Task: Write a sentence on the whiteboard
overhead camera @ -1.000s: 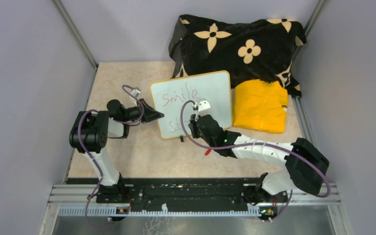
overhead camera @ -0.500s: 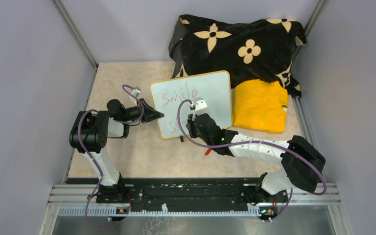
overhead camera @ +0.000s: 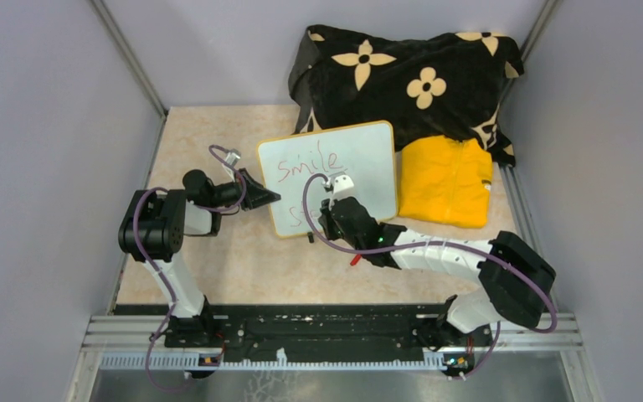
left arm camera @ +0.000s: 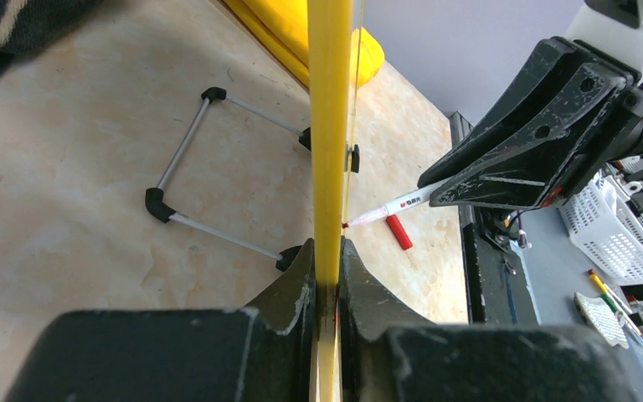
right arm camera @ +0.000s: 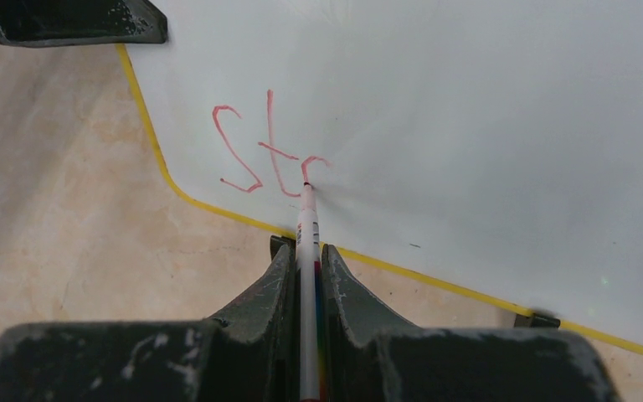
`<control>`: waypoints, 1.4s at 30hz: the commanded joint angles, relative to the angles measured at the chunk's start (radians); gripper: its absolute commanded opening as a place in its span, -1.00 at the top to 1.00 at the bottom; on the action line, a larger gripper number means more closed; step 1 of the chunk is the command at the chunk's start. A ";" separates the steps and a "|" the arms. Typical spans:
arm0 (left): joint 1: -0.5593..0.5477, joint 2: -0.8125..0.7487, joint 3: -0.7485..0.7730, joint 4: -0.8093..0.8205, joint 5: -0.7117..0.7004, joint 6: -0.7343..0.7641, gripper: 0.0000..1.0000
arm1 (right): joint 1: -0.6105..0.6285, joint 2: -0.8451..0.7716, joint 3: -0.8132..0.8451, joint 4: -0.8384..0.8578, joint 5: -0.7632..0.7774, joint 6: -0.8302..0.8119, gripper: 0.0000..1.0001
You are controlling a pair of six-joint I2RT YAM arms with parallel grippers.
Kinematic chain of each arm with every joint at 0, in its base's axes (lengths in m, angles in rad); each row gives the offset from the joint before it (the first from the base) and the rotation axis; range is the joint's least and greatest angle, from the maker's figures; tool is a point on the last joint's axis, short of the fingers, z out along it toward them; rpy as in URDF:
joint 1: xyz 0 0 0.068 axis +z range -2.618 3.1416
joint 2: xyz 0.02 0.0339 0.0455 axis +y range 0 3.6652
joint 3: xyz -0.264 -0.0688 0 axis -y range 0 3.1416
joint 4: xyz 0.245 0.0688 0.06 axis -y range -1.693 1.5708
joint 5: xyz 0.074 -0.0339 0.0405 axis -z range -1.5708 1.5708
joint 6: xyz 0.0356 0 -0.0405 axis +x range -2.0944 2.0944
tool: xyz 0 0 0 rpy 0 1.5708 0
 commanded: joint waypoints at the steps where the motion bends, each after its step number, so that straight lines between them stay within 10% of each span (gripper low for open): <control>1: -0.013 0.013 -0.002 -0.066 -0.031 0.063 1.00 | -0.009 -0.022 -0.020 -0.009 0.050 0.005 1.00; 42: -0.013 0.014 -0.001 -0.069 -0.031 0.064 1.00 | -0.026 -0.027 0.034 -0.012 0.075 -0.023 1.00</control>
